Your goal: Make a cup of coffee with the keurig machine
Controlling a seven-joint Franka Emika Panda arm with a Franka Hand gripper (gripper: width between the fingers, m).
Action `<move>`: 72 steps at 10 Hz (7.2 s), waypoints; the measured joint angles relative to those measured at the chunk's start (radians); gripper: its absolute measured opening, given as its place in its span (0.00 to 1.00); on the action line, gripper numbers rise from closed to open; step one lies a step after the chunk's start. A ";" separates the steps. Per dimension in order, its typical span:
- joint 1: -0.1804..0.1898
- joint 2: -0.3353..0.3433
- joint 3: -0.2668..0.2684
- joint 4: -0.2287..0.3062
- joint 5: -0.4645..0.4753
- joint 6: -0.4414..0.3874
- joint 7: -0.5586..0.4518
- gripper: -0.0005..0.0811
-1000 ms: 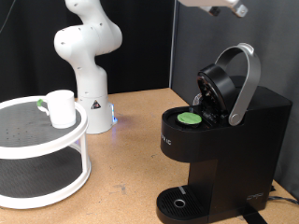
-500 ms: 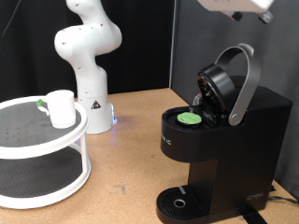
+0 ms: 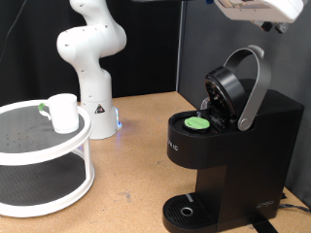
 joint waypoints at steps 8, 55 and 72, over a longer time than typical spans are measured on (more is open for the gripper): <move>-0.010 0.019 0.007 -0.017 -0.101 0.044 0.054 0.01; -0.153 -0.010 -0.175 -0.246 -0.321 0.027 -0.127 0.01; -0.211 -0.292 -0.193 -0.335 -0.309 -0.163 0.072 0.01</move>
